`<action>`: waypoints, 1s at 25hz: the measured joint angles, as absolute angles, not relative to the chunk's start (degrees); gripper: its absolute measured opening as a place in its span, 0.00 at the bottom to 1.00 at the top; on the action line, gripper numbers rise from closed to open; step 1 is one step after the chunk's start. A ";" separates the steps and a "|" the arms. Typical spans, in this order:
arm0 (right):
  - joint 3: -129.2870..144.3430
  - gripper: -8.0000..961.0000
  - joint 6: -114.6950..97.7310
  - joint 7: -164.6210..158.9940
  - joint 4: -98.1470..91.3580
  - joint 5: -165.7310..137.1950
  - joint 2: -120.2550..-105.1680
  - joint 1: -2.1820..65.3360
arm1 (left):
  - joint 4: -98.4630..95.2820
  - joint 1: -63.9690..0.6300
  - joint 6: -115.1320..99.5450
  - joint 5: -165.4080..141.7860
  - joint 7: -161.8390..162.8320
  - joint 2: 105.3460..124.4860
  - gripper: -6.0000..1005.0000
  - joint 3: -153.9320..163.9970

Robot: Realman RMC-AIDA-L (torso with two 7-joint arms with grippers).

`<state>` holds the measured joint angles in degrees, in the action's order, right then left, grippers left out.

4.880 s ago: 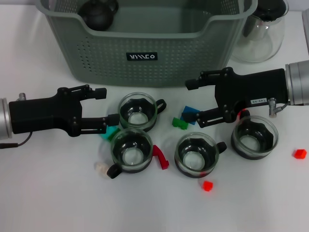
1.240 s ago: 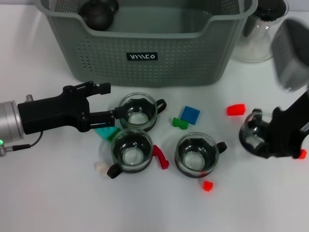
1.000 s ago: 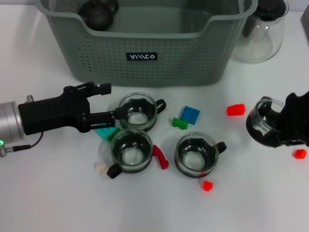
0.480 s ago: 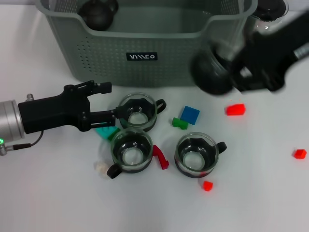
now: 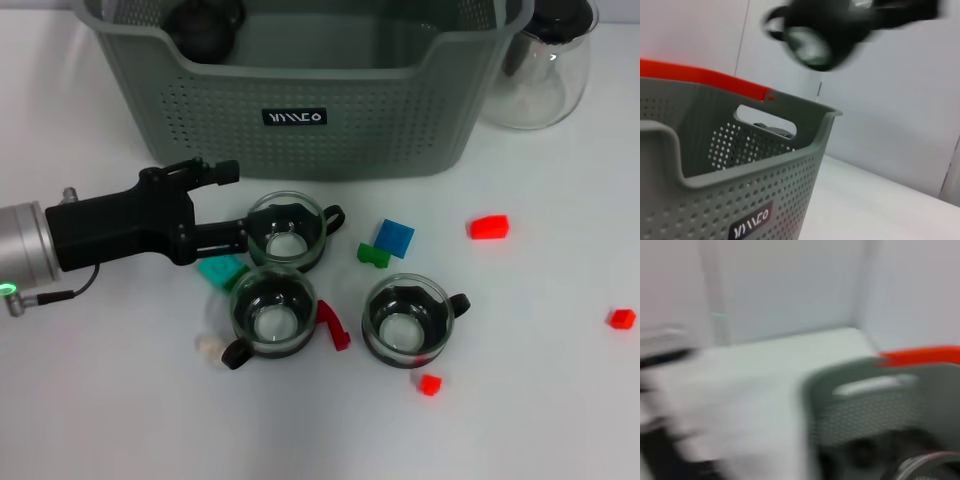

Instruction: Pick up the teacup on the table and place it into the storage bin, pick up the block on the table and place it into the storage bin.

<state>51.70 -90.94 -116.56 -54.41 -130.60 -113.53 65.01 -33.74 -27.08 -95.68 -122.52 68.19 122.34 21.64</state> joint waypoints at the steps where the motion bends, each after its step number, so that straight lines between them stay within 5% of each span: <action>1: 52.09 0.07 -87.05 -117.91 -53.29 -133.43 -113.94 66.21 | -33.74 -27.08 -95.70 -122.33 68.19 122.34 0.86 21.63; 13: 62.48 0.07 -49.10 -119.59 -29.81 -148.94 -119.68 73.98 | -33.75 -27.07 -96.36 -120.18 68.20 121.92 0.86 21.55; 25: 69.54 0.07 -40.84 -119.93 -25.15 -151.49 -120.06 73.57 | -33.75 -27.16 -96.50 -119.00 68.20 121.92 0.86 21.53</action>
